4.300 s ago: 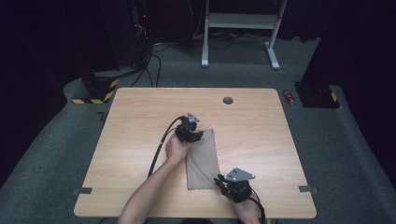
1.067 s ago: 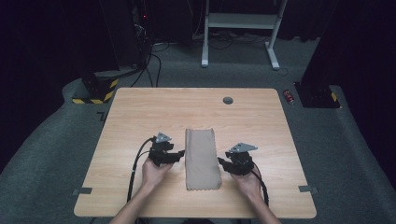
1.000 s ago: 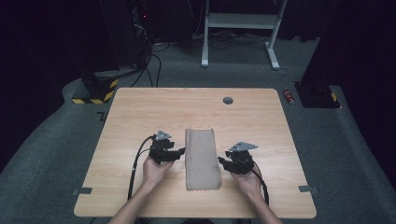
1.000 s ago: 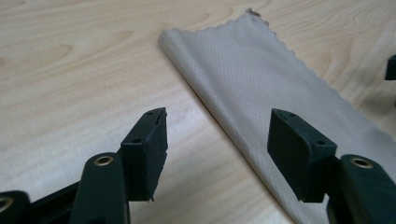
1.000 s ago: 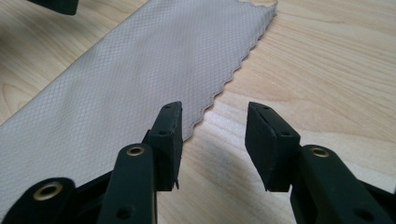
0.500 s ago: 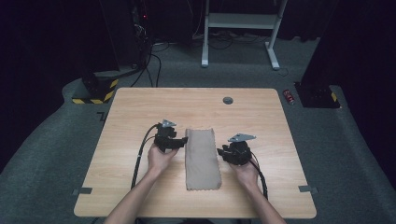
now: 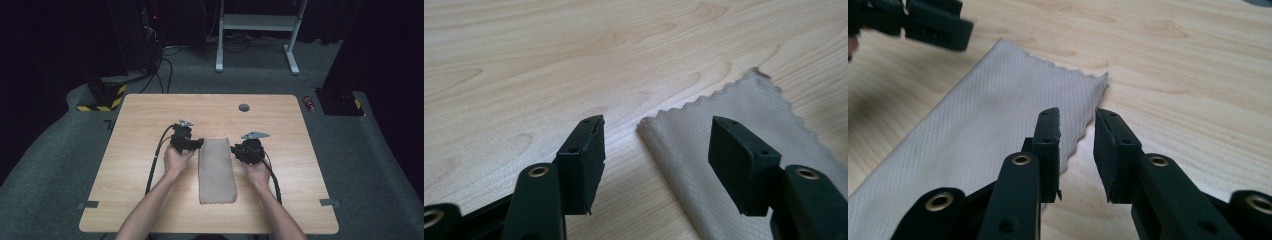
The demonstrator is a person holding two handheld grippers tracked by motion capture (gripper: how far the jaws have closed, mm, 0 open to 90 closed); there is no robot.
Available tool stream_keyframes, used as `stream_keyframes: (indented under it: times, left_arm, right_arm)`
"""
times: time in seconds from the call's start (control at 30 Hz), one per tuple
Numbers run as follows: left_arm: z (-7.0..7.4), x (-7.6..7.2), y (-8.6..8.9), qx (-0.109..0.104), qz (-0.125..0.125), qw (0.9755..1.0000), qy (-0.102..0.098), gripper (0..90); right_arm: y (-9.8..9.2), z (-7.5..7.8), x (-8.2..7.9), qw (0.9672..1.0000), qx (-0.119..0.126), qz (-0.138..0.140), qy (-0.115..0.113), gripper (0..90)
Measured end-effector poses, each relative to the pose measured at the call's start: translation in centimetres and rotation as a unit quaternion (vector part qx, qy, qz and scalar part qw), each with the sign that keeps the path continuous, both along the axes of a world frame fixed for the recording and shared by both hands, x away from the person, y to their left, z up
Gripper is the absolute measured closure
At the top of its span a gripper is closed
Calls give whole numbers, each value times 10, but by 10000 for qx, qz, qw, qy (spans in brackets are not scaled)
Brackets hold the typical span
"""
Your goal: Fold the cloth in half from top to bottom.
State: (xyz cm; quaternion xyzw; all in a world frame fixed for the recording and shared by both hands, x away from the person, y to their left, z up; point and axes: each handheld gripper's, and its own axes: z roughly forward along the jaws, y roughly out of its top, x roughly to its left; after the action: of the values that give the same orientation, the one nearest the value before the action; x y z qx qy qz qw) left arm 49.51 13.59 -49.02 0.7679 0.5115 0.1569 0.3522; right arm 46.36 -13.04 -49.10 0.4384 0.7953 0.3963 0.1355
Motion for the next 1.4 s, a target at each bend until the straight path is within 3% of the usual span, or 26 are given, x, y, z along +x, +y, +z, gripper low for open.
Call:
stream_keyframes:
  times: [0.17, 0.3, 0.47, 0.57, 0.67, 0.87, 0.97, 1.1, 1.4]
  left_arm:
    - [-10, 8, 0, 47, 123, 9998, 143, 400]
    - [-14, 11, -2, 144, 175, 9996, 158, 418]
    - [-17, 14, -4, 152, 224, 9996, 94, 430]
    - [-20, 16, -3, 112, 248, 9996, 119, 431]
    - [-22, 17, -3, 154, 232, 9995, 174, 435]
    - [-21, 16, -1, 299, 175, 9993, 158, 520]
    - [-21, 15, -2, 474, 105, 9988, 106, 556]
    - [-20, 16, -5, 568, 54, 9983, 110, 566]
    - [-18, 20, -12, 673, -53, 9975, 208, 582]
  right_arm:
    - [7, 1, 12, 10000, 39, -19, 81, 721]
    - [14, -3, 25, 9996, -207, -35, 185, 725]
    - [19, -6, 37, 9990, -303, -177, 286, 723]
    - [21, -8, 42, 9990, -322, -262, 186, 721]
    - [24, -15, 48, 9984, -392, -264, 316, 707]
    - [36, -20, 56, 9978, -511, -308, 284, 678]
    - [37, -24, 59, 9975, -556, -357, 251, 674]
    - [39, -24, 59, 9968, -694, -357, 155, 672]
    - [40, -26, 60, 9971, -722, -254, 40, 722]
